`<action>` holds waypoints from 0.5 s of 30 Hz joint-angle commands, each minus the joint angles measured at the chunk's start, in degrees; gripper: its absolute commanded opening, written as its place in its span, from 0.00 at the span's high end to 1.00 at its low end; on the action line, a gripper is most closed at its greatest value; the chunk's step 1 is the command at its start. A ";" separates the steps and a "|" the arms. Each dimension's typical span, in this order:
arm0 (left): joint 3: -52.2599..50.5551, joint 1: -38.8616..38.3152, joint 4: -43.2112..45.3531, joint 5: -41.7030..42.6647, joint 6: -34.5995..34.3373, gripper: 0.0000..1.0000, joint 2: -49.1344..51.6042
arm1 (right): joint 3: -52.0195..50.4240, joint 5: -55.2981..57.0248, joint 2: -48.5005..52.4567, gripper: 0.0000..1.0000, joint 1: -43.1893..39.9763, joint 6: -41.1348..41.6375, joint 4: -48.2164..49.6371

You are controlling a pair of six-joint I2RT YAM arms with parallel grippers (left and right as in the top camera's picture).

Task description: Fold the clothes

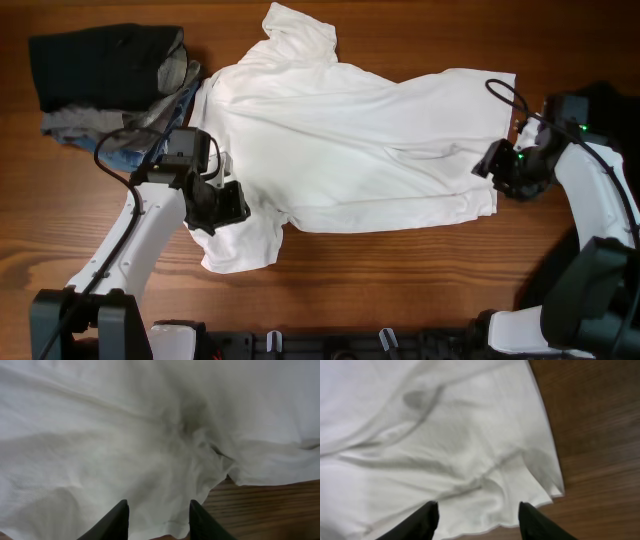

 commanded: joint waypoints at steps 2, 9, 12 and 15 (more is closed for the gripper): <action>-1.09 -0.07 0.98 -0.11 -2.08 0.58 0.00 | -0.61 -1.77 9.11 0.30 6.45 1.88 2.32; -1.09 -0.07 0.59 -0.11 -2.08 0.57 0.00 | 0.09 3.63 13.68 0.69 8.37 6.54 0.22; -1.09 -0.07 0.57 -0.11 -2.08 0.57 0.00 | 2.60 3.78 10.80 0.53 7.76 1.57 -2.56; -1.09 -0.07 0.59 -0.13 -2.08 0.56 0.00 | 3.39 3.32 8.63 0.44 8.17 -0.26 -6.47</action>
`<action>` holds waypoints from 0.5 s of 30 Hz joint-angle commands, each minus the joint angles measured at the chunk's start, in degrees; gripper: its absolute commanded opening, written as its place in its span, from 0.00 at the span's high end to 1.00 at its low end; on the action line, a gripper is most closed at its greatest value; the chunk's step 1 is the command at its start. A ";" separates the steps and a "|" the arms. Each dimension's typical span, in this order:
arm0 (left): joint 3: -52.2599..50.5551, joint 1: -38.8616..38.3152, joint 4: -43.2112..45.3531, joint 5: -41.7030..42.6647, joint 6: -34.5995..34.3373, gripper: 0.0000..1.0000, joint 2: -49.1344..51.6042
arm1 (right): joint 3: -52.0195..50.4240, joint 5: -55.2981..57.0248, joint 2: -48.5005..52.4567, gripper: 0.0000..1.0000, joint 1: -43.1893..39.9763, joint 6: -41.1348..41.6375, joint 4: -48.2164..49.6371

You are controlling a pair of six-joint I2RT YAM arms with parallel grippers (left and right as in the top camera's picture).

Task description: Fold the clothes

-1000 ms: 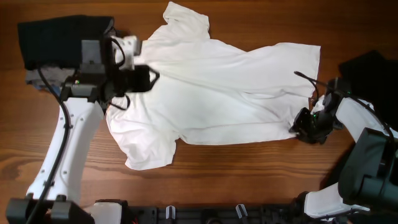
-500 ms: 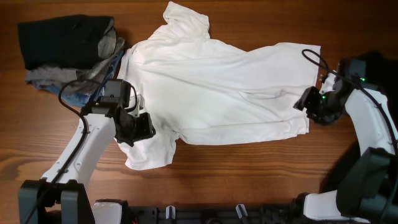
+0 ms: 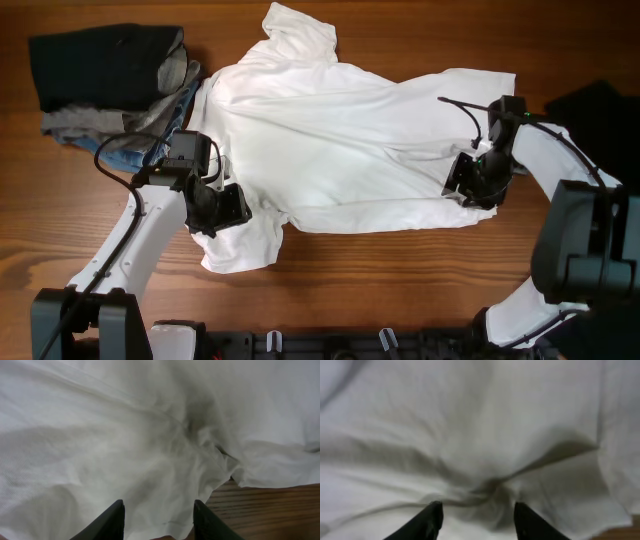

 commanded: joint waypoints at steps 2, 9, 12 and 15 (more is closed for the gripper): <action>-0.20 -0.07 0.00 -0.11 -0.74 0.56 0.00 | -0.24 0.87 -2.60 0.40 0.59 -2.49 0.55; -0.17 -0.07 -0.04 -0.11 -0.72 0.57 0.00 | -8.74 1.16 -2.84 0.78 1.29 0.94 9.16; -0.17 -0.07 -0.07 -0.13 -0.68 0.57 0.00 | -4.57 1.38 -4.83 0.96 1.20 0.46 4.42; -0.17 -0.07 -0.98 -0.13 -0.70 0.59 -0.02 | -1.62 1.62 -9.55 0.96 1.20 0.52 -1.92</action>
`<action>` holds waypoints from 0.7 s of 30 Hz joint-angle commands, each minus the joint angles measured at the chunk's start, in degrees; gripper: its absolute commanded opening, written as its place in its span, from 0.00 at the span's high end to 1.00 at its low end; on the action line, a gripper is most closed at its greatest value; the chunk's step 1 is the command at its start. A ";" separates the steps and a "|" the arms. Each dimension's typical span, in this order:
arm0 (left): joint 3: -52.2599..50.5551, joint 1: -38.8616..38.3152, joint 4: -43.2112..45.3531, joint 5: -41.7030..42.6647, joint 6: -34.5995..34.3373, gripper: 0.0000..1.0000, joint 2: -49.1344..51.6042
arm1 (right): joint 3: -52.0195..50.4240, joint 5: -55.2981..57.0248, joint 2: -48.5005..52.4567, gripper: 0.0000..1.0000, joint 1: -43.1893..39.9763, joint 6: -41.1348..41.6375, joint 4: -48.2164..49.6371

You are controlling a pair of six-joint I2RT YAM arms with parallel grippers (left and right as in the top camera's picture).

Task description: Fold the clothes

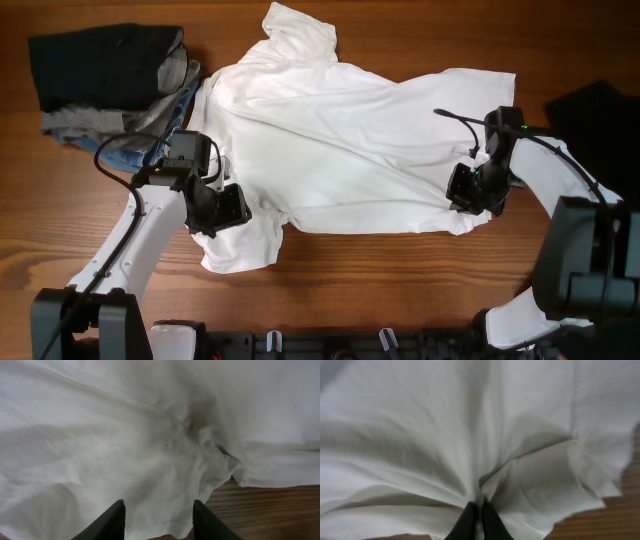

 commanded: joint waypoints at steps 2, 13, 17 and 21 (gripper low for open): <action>-0.15 -0.04 -1.79 -0.11 -0.66 0.60 -0.02 | 3.96 2.14 -9.22 0.96 0.28 1.77 -8.52; -3.21 -0.07 -7.15 2.32 -1.70 0.44 0.00 | 3.96 9.55 -13.70 0.92 0.31 7.30 -15.50; -9.33 -0.07 3.26 2.45 -9.40 0.64 0.00 | 3.96 5.84 -13.70 0.89 0.31 3.61 -13.03; -11.96 -0.04 8.94 -3.10 -13.16 0.96 0.00 | 3.93 1.53 -13.62 0.80 0.31 -0.33 -10.49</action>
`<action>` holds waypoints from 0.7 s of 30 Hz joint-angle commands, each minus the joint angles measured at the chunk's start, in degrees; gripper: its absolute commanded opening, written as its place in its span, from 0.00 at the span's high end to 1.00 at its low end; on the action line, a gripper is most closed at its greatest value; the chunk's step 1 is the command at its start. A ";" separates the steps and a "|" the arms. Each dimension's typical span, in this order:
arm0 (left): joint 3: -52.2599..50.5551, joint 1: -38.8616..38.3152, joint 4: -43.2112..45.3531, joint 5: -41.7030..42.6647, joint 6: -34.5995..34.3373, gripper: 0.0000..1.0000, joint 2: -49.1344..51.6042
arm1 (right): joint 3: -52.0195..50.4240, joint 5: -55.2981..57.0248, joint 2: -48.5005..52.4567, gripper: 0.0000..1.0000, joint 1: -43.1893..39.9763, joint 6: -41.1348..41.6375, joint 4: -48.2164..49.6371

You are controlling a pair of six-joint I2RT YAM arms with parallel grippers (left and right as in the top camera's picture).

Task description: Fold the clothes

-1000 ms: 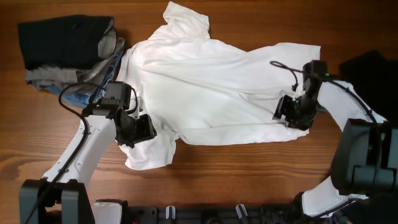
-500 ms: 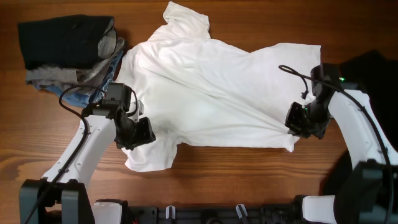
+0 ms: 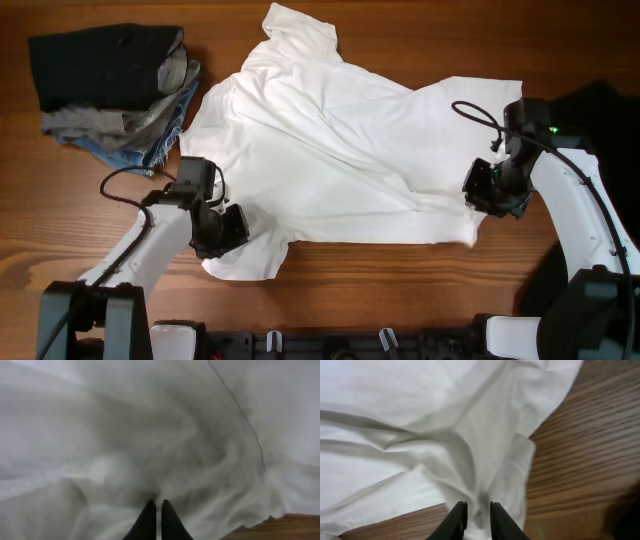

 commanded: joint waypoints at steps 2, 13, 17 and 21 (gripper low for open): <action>-1.11 -0.04 -0.39 -6.03 -4.20 0.96 -0.04 | 0.59 -2.67 -0.52 0.96 0.31 -2.45 -1.03; -0.85 18.78 -0.90 -0.68 -4.96 0.96 -0.07 | -17.31 -4.94 -0.52 0.36 0.31 0.74 11.21; -0.81 28.44 -0.35 2.34 0.59 0.96 -0.07 | -19.04 -16.28 -0.52 0.47 0.31 -9.60 20.20; -0.81 26.51 -0.94 23.28 13.53 0.78 -0.07 | -16.96 -22.97 -0.63 0.39 0.28 -12.63 23.82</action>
